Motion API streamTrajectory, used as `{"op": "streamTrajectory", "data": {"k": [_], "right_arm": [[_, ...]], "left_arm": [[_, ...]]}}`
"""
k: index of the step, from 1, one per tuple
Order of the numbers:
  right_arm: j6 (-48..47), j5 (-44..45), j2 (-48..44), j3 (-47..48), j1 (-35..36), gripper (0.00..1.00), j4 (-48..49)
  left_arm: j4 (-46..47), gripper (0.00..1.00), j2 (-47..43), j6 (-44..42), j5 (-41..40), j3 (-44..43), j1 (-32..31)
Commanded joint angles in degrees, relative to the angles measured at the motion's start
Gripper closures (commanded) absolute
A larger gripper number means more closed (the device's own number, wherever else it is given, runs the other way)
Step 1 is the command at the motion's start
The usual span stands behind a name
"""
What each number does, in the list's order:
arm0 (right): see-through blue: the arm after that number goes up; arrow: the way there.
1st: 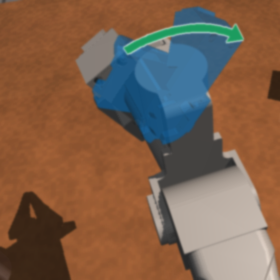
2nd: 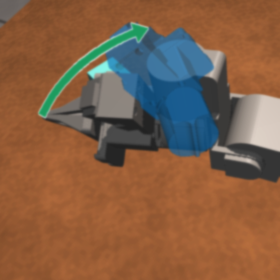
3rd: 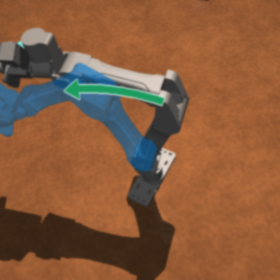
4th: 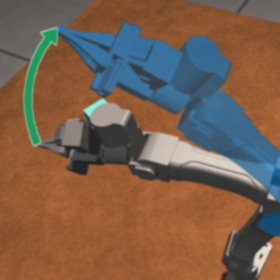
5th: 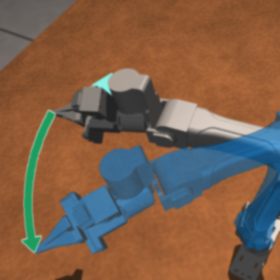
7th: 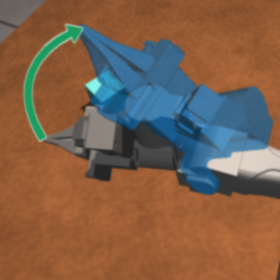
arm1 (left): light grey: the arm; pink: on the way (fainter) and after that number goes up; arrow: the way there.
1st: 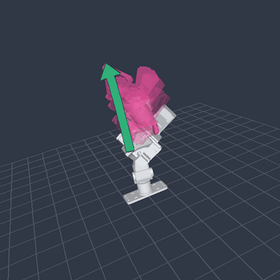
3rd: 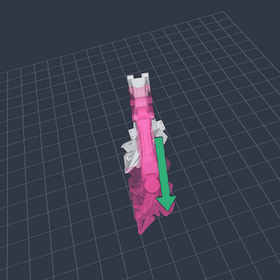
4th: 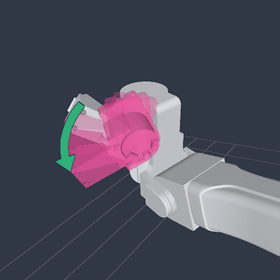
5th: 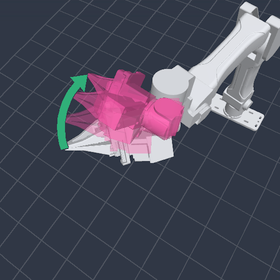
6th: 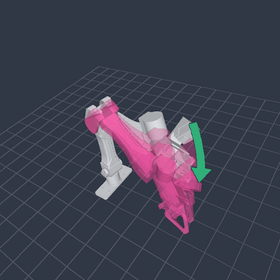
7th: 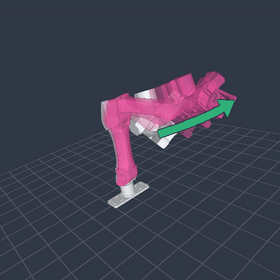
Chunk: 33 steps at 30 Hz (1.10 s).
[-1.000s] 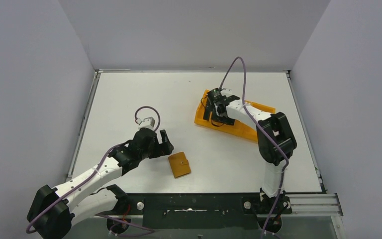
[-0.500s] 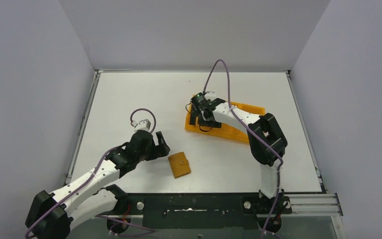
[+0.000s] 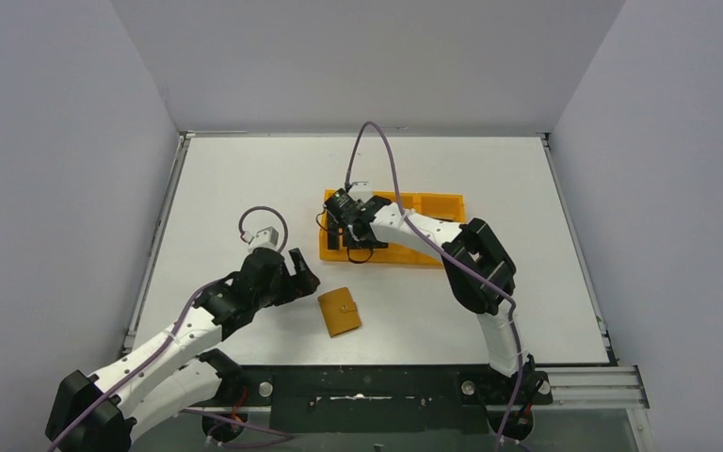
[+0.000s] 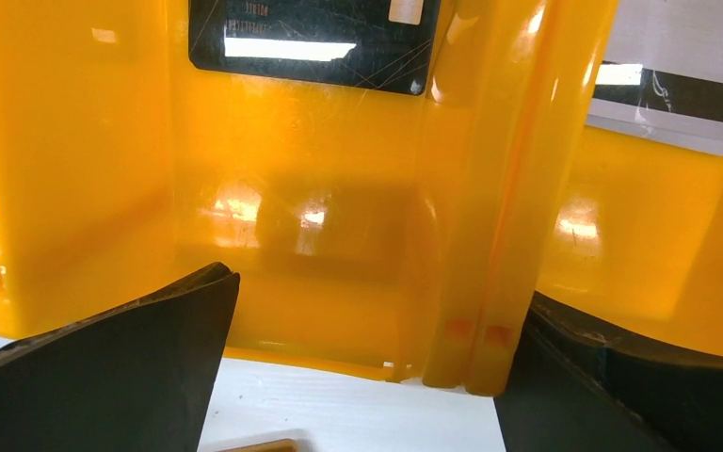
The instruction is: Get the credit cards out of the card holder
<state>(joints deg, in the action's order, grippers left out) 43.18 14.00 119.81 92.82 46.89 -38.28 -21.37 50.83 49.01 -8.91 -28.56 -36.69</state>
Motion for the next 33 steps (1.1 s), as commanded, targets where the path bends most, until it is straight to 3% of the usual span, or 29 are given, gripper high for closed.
{"op": "streamTrajectory", "data": {"k": [1,12,18,25,29,33], "right_arm": [[1.0,0.4,-0.2,2.5,1.1,0.01,0.7],[0.1,-1.6,-2.5,4.5,1.8,0.01,1.5],[-1.3,1.6,-8.4,2.3,1.7,0.01,0.5],[-0.7,5.6,-18.8,-8.2,2.4,0.02,2.5],[4.2,14.5,-26.7,-16.9,4.4,0.03,3.8],[4.7,5.3,-35.1,-30.8,4.2,0.02,16.8]], "left_arm": [[0.0,0.18,-2.2,1.9,0.4,-0.7,0.2],[-1.6,0.18,-5.0,3.1,-0.2,0.3,0.3],[-1.4,0.16,-5.0,3.6,0.1,0.7,0.5],[-3.1,0.08,-6.9,4.0,-2.0,0.6,2.8],[-4.7,0.07,-7.7,6.0,-2.6,1.1,4.9],[-3.8,0.07,-8.9,5.0,0.2,2.1,7.0]]}}
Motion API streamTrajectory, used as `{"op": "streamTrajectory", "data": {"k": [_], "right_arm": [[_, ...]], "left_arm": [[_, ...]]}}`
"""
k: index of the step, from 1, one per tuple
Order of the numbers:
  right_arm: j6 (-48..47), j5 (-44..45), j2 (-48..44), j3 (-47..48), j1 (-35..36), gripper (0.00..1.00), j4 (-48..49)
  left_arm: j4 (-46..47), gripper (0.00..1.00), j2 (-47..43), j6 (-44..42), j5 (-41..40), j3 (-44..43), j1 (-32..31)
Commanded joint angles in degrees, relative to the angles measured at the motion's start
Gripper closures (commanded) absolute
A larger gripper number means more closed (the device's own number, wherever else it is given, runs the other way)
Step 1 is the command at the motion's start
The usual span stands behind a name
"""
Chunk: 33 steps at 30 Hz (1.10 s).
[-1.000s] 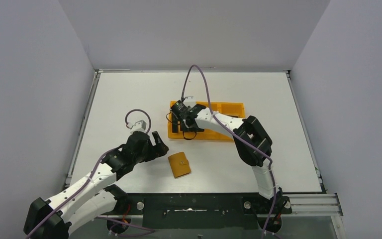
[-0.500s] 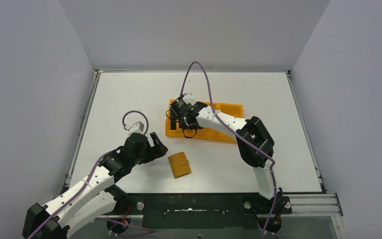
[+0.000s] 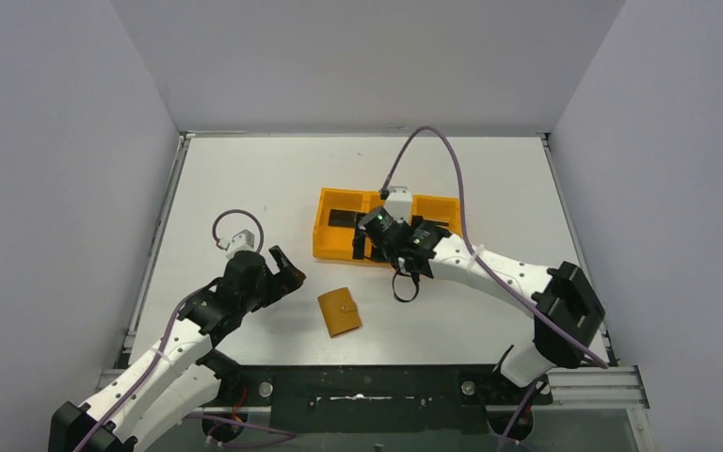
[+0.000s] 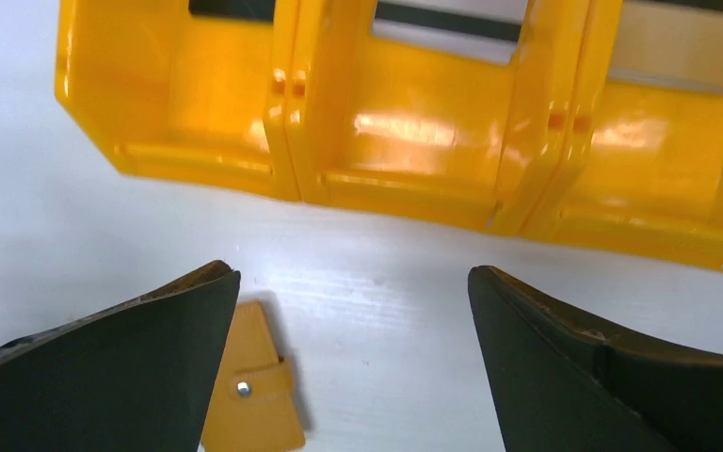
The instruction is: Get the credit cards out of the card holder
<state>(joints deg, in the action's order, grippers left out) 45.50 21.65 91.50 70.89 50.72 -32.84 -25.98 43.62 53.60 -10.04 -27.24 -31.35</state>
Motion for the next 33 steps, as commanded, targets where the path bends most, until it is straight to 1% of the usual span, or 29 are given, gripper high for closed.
{"op": "streamTrajectory", "data": {"k": [1,2,3,5,7,8,14,18,23,28,33], "right_arm": [[2.3,-5.8,-8.5,-12.0,0.3,0.02,14.8],[2.9,-8.6,-10.2,-14.9,0.6,0.01,18.0],[3.9,-11.0,-11.5,-17.5,0.8,0.01,21.1],[4.9,-12.4,-13.8,-22.1,1.5,0.07,26.6],[5.2,-12.8,-13.6,-23.7,2.0,0.09,28.0],[5.5,-12.6,-12.8,-23.2,2.3,0.1,27.0],[7.0,-4.4,-5.0,-13.5,4.6,0.1,13.7],[6.7,0.8,0.8,-5.3,4.7,0.07,6.5],[8.5,8.9,9.6,6.8,3.7,0.01,-2.3],[8.2,8.4,17.6,14.7,0.6,0.0,-6.5],[5.2,5.5,20.7,16.0,-0.4,0.02,-4.1]], "left_arm": [[1.1,0.07,-1.8,0.5,1.9,1.1,1.8],[1.4,0.07,-1.9,0.7,2.4,1.3,2.0],[1.5,0.07,-2.0,0.8,2.7,1.5,2.1],[1.3,0.08,-2.6,1.3,2.6,1.8,2.3],[1.1,0.09,-3.4,2.1,2.1,2.4,2.4],[1.1,0.09,-3.8,2.4,2.0,2.7,2.4],[0.0,0.11,-5.5,3.1,0.7,3.1,2.6],[-0.3,0.12,-6.0,3.3,0.8,3.2,2.7],[-0.9,0.12,-6.3,3.2,0.8,3.0,2.9],[-1.9,0.12,-6.7,2.9,0.8,2.3,3.0],[-2.5,0.12,-7.1,2.7,0.6,2.2,3.0]]}}
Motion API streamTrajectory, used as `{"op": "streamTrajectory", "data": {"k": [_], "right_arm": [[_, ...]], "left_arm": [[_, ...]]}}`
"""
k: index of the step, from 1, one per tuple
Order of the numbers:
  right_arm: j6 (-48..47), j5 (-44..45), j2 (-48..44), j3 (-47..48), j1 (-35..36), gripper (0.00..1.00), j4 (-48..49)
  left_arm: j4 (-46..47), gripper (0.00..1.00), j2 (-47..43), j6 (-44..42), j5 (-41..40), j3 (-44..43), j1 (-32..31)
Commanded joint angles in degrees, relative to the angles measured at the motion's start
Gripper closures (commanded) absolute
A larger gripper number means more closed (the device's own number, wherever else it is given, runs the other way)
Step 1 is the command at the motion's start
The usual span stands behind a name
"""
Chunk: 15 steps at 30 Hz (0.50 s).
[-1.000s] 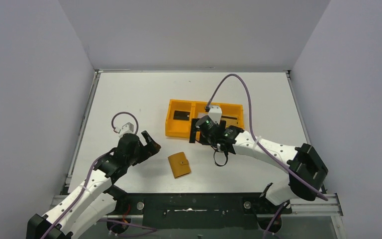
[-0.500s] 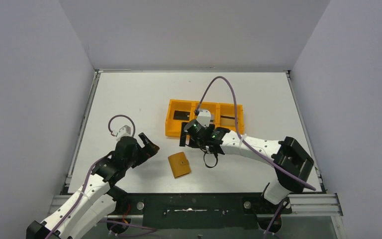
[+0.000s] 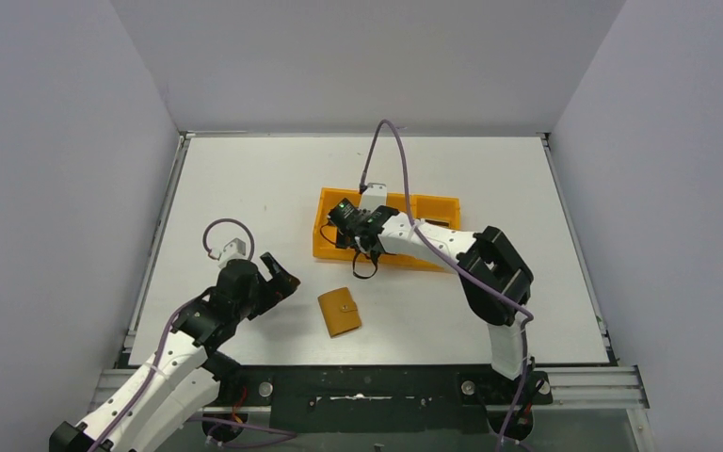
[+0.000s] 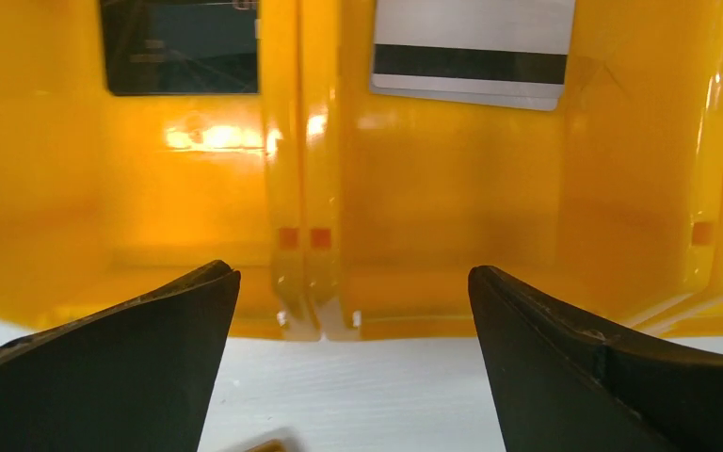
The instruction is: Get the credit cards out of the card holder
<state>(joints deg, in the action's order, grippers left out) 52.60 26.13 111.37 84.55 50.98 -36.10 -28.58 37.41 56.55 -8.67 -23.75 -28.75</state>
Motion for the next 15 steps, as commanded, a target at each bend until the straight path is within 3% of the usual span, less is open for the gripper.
{"op": "streamTrajectory", "data": {"k": [1,15], "right_arm": [[-2.5,0.2,1.1,2.2,-0.8,0.02,-0.4],[-5.1,-3.4,-0.5,0.5,1.0,0.05,1.6]], "left_arm": [[0.0,0.12,-1.0,-0.2,-0.8,-1.3,0.5],[1.2,0.13,0.1,-0.1,-0.1,-0.8,0.5]]}}
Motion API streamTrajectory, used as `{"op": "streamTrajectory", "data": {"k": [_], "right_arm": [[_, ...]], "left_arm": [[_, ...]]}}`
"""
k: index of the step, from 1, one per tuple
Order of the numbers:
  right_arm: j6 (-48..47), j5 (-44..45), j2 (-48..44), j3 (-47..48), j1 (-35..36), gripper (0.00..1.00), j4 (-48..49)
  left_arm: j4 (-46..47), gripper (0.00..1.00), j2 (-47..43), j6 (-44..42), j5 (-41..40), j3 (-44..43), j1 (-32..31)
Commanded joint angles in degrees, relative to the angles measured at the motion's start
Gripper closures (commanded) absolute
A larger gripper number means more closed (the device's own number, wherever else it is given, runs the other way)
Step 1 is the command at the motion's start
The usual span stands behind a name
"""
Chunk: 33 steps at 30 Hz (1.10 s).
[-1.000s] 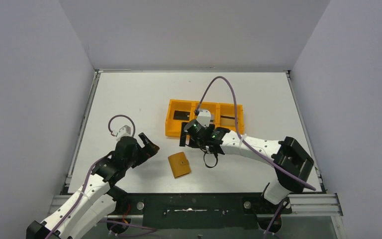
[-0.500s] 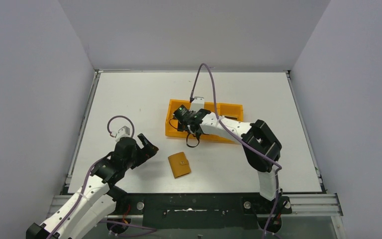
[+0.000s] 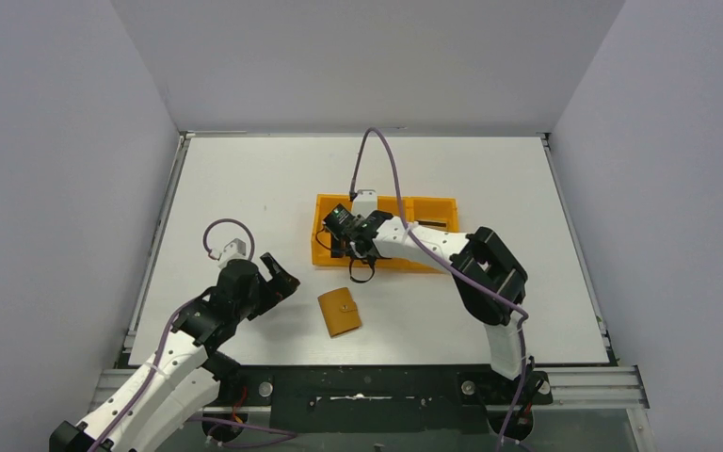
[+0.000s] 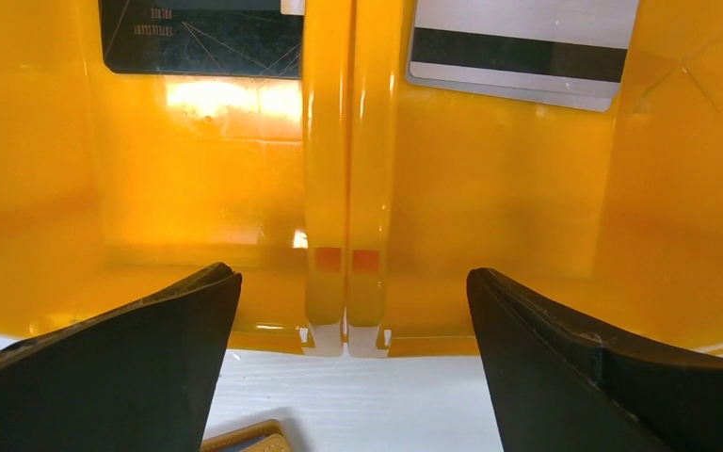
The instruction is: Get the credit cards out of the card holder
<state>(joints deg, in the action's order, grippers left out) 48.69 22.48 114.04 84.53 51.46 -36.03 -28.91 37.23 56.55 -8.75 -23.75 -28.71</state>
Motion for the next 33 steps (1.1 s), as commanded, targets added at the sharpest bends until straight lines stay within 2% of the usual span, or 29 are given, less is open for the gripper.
{"op": "streamTrajectory", "data": {"k": [1,5,10,18,24,28,33], "right_arm": [[-1.5,0.5,-3.9,0.6,0.5,0.05,1.4],[-2.7,2.0,-8.9,-0.8,1.1,0.04,1.2],[-1.9,1.5,-16.2,-7.6,1.6,0.03,2.5],[-0.9,-8.1,-24.9,-22.5,7.3,0.09,13.5],[-1.9,-12.1,-22.0,-23.0,13.3,0.17,16.1],[-1.0,-9.0,-18.1,-19.8,17.1,0.22,12.4],[1.2,-5.9,-13.5,-17.5,18.1,0.29,7.1]], "left_arm": [[1.6,0.13,0.4,-0.3,0.2,-0.8,0.4],[1.6,0.13,0.8,-0.5,0.8,-0.9,0.4],[2.0,0.13,0.7,-0.2,0.9,-0.7,0.5],[3.9,0.18,1.6,0.0,2.7,0.1,0.4],[5.1,0.2,2.0,0.3,4.5,0.7,0.5],[5.2,0.22,1.9,0.4,4.7,0.8,0.5],[5.4,0.25,1.7,0.7,5.6,1.2,0.4]]}}
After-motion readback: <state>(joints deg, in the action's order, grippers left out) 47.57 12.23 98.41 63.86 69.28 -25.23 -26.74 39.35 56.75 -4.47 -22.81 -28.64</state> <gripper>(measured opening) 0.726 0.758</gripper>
